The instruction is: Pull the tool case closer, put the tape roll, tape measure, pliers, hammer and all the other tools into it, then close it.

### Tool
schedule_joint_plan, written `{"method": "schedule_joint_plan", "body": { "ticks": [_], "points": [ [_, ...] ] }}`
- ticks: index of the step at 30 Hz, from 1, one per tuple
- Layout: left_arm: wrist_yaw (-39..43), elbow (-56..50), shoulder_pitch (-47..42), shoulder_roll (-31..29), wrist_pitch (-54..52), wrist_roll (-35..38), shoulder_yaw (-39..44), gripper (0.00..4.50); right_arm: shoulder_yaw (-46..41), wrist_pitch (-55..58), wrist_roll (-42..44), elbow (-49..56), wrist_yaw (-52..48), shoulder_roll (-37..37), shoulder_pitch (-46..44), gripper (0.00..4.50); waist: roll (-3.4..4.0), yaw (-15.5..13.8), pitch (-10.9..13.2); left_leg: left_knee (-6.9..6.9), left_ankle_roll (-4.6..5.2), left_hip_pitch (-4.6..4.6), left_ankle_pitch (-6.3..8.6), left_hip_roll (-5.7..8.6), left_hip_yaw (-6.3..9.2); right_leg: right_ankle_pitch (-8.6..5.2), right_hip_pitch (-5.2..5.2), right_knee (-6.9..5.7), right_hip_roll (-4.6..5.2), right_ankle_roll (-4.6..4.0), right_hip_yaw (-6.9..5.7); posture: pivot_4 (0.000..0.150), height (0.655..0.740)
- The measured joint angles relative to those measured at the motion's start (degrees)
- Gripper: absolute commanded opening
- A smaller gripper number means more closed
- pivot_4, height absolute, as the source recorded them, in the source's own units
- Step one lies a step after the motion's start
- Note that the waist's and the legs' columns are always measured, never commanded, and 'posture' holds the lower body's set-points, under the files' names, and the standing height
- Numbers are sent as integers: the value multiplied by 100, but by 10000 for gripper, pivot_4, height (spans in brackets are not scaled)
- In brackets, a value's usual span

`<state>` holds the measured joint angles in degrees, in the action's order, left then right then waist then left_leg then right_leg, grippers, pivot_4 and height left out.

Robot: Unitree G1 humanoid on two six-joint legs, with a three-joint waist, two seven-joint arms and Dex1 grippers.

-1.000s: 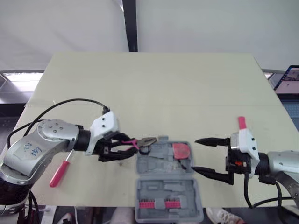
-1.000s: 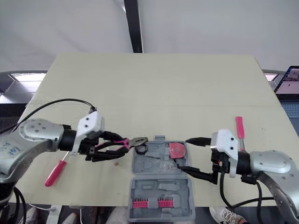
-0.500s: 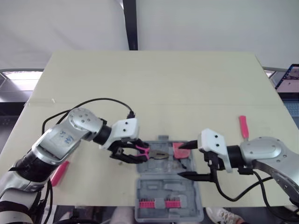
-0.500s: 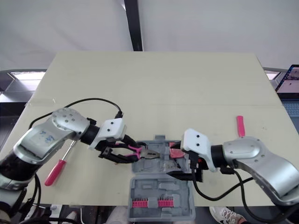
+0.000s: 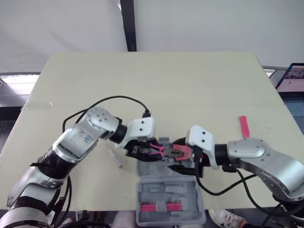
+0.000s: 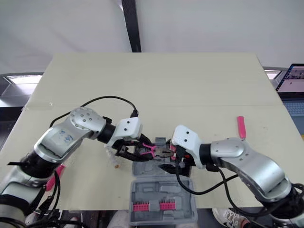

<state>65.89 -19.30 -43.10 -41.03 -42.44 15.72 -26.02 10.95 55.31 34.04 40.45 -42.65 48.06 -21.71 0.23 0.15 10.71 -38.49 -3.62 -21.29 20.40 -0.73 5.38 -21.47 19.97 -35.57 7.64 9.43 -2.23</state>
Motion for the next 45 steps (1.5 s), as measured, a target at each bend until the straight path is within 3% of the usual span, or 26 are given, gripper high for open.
{"method": "schedule_joint_plan", "body": {
  "ticks": [25, 28, 33, 45],
  "points": [
    [18, 187, 179, 130, 167, -244, -10, 24459, 226, 94, -63, -1, 16, -142, -173, 45000, 0, 6, 0, -7, 0, -2, 0, 1, -3, 0, 10, -13, 2, -1, 0, 1500, 7400],
    [18, 187, 178, 158, 158, -248, -10, 24459, 230, 94, -74, -6, 16, -143, -174, 36252, 0, 7, 0, -8, 0, -2, 0, 1, -3, 0, 12, -18, 2, -1, 0, 1500, 7400],
    [77, 176, 171, 136, 143, -270, -29, 24459, 238, 100, -90, -17, -32, -132, -179, 10967, 0, 8, 0, -10, 0, -3, 0, 1, -3, 0, 17, -24, 2, -1, 0, 1500, 7400],
    [132, 175, 135, 161, 60, -285, -33, 24459, 244, 103, -91, -18, -50, -128, -177, 10000, 0, 8, 0, -14, 1, -3, 0, 1, -4, 0, 20, -30, 3, -1, 0, 1500, 7400]
  ]
}}
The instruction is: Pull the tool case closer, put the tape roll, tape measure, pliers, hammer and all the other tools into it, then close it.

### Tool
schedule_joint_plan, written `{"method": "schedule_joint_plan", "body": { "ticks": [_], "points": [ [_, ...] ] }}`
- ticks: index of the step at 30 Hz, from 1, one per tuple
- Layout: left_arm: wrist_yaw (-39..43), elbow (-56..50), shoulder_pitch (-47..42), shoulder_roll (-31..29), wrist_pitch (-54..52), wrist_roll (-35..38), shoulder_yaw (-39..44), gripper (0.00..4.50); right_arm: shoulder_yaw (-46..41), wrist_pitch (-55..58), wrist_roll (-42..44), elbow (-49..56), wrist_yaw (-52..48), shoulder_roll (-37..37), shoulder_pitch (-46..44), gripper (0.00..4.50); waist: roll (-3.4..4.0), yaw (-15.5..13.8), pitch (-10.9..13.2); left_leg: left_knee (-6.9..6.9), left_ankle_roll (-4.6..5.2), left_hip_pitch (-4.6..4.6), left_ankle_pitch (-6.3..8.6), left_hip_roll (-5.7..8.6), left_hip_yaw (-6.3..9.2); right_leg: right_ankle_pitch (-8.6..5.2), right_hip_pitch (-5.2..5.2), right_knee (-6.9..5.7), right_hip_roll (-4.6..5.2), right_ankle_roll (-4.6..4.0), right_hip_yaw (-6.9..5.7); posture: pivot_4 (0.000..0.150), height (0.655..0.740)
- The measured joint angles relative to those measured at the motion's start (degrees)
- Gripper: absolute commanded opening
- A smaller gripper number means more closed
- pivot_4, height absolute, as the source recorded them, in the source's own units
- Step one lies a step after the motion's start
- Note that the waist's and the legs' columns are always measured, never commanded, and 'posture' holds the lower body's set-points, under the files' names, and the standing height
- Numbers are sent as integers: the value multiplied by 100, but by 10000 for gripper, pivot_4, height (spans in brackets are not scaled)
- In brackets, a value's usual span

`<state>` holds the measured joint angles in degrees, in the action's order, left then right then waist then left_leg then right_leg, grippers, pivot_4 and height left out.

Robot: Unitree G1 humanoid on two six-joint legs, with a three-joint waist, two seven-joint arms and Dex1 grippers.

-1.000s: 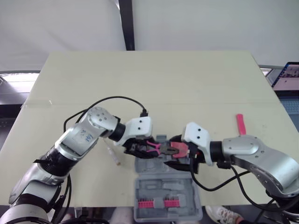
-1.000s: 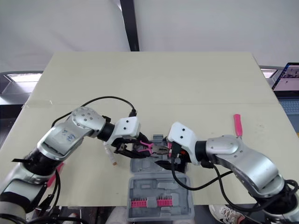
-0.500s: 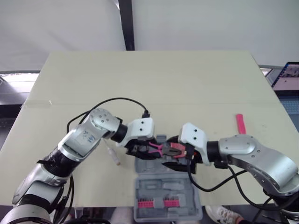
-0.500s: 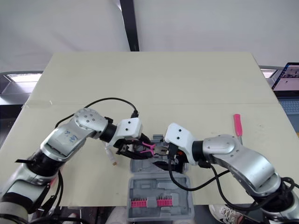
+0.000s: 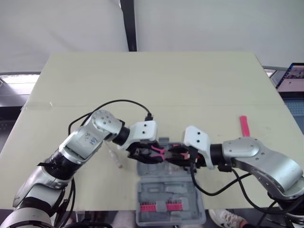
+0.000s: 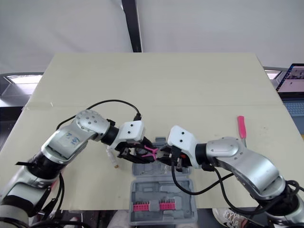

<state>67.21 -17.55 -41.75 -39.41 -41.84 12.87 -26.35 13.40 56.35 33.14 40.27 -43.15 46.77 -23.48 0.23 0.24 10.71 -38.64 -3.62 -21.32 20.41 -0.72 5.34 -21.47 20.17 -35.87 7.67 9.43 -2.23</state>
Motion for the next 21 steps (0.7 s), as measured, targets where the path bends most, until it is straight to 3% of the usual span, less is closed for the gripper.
{"method": "schedule_joint_plan", "body": {
  "ticks": [3, 5, 7, 8, 15, 21],
  "points": [
    [-9, 0, 0, 3, 7, -4, 0, 24459, -2, -3, -3, 0, -2, 5, 0, 10000, 0, 0, 0, 0, 0, 0, 0, 0, 0, 0, 0, 0, 0, 0, 0, 1500, 7400],
    [-23, 0, -4, 21, -67, 4, 4, 34903, -2, -4, -6, 0, -6, 6, 0, 10000, 0, 0, 0, -1, 0, 0, 0, 0, 0, 0, 0, -1, 0, 0, 0, 1500, 7400],
    [-153, 28, -41, 78, -263, 28, 90, 43005, 2, -2, -53, -8, -2, 5, 5, 10000, 0, -2, 0, -4, 0, -2, 0, 0, 1, 0, 1, -3, 0, 0, 0, 1500, 7400],
    [-163, 27, -67, 76, -300, 40, 123, 44720, 11, -2, -53, -8, -2, 5, 11, 10000, 0, -1, 0, -4, 0, -2, 0, 0, 0, 0, 2, -3, 0, 0, 0, 1500, 7400],
    [-223, -11, -16, -35, -421, 247, 559, 44720, 36, -9, -114, -8, -3, 6, 48, 10000, 0, 4, 0, -3, 0, -2, 0, -1, 0, 0, 7, -9, 0, 0, 0, 1500, 7400],
    [-318, -607, 729, -301, -675, 1293, 2332, 44720, 49, -205, -227, -7, -155, 251, 241, 10000, 1, 34, 0, 0, 0, -1, 0, -2, -3, -1, 16, -11, 0, -2, 0, 1500, 7400]
  ]
}}
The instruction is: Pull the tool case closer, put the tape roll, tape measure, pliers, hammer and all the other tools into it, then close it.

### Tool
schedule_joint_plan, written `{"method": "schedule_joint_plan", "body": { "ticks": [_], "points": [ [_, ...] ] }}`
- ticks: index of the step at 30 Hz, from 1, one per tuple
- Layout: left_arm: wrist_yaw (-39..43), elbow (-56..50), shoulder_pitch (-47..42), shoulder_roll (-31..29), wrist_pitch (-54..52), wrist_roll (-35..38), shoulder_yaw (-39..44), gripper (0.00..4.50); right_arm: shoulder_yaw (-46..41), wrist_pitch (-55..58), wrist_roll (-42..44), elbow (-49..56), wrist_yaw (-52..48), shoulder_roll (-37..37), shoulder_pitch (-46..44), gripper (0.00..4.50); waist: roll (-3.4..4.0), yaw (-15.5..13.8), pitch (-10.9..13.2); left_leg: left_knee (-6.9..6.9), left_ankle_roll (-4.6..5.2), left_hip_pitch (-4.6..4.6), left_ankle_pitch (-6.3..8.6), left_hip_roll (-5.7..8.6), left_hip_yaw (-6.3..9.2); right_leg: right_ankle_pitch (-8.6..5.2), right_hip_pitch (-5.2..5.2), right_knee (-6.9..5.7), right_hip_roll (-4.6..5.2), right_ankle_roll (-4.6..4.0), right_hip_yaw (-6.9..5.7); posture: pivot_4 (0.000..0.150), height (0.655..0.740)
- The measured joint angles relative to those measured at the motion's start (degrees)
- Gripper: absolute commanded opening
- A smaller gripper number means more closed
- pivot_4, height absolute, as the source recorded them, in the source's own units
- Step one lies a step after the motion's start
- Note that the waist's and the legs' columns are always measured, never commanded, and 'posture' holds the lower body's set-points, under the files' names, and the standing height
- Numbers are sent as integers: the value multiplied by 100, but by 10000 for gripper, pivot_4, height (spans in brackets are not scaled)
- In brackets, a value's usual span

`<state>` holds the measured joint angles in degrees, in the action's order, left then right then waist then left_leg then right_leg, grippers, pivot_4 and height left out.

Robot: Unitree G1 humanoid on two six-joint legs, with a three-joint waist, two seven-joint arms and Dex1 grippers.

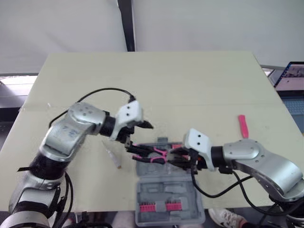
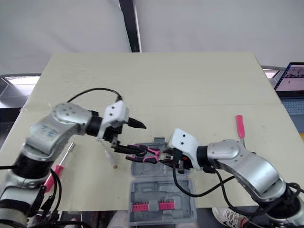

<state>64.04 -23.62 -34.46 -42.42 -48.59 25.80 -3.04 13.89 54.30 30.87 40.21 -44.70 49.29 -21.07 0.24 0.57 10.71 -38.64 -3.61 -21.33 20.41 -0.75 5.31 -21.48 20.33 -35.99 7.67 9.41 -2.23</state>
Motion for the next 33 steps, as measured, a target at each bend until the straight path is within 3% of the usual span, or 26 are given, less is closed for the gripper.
{"method": "schedule_joint_plan", "body": {
  "ticks": [6, 14, 21, 33],
  "points": [
    [112, -749, 1661, -237, 523, 757, 1548, 44720, -8, -427, -144, -68, -303, 235, 73, 10000, 0, 53, 0, 4, 0, 0, 0, -1, -4, -1, 3, 1, 5, -3, 0, 1500, 7400],
    [473, -1194, 3932, -382, 1524, 901, 2810, 44720, -53, -938, -332, -272, -874, 634, 168, 10000, 0, 60, 0, 10, 0, 1, 0, -1, -11, -2, 2, 8, 9, -5, 0, 1500, 7400],
    [474, -1131, 4867, -143, 2484, 763, 3134, 44720, 100, -1324, -732, -537, -1167, 666, 61, 10000, 0, 74, -1, 14, 0, 3, 0, -2, -18, -2, 1, 12, 11, -6, 1, 1500, 7400],
    [304, -683, 5625, 110, 3332, 714, 3353, 44720, 1038, -1627, -1521, -1149, -1481, 143, -620, 10000, 0, 86, -1, 22, 0, 7, 0, 0, -20, -3, 3, 13, 15, -8, 1, 1500, 7400]
  ]
}}
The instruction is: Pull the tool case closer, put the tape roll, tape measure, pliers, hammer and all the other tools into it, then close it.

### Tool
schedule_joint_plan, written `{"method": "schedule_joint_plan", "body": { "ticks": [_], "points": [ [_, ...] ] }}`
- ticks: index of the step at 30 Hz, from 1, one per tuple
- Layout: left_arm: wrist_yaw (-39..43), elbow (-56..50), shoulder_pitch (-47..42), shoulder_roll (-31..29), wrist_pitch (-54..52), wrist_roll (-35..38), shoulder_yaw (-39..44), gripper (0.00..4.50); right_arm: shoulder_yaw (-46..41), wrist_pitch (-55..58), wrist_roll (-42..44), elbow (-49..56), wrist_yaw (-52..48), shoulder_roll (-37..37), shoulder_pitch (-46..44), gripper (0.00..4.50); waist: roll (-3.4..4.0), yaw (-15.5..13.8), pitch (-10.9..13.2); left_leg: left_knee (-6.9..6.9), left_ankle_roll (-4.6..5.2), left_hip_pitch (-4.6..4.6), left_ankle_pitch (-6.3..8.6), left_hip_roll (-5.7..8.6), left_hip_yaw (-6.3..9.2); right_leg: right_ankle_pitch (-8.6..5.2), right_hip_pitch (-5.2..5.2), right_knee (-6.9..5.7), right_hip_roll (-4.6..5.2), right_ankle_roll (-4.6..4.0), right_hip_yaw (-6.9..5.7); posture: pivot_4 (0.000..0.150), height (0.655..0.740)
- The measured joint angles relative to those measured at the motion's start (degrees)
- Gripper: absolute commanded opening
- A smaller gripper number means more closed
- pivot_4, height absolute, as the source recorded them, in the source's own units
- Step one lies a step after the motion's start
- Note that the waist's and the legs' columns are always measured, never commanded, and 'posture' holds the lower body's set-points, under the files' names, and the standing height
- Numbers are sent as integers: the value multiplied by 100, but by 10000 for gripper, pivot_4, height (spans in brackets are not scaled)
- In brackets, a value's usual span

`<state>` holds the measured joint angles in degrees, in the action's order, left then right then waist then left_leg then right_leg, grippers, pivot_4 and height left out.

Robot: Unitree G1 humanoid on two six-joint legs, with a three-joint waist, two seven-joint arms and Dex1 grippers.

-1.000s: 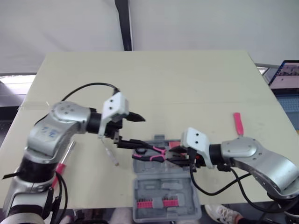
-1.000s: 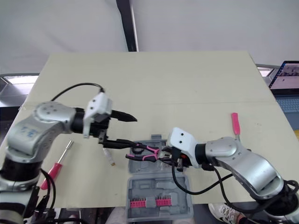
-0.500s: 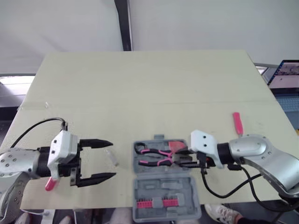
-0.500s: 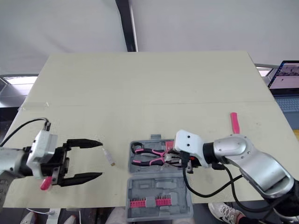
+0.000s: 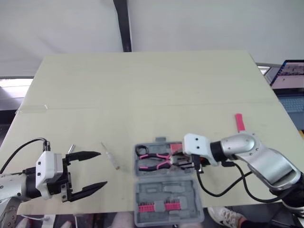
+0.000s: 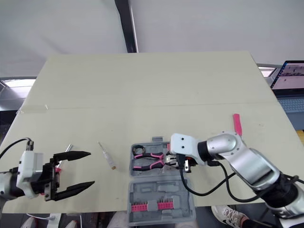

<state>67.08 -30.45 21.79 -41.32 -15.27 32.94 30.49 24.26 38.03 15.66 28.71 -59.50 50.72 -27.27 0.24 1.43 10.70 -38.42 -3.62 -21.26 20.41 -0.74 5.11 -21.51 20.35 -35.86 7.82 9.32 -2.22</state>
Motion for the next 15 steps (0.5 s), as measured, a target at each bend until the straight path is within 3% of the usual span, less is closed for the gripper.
{"method": "schedule_joint_plan", "body": {
  "ticks": [15],
  "points": [
    [50, 175, 297, 5, 336, 7, -132, 44720, 303, -49, -654, -195, 12, -395, 103, 10000, -1, 15, -1, 4, 0, 3, 0, -1, -3, 0, 1, 0, -1, 0, 0, 1500, 7400]
  ]
}}
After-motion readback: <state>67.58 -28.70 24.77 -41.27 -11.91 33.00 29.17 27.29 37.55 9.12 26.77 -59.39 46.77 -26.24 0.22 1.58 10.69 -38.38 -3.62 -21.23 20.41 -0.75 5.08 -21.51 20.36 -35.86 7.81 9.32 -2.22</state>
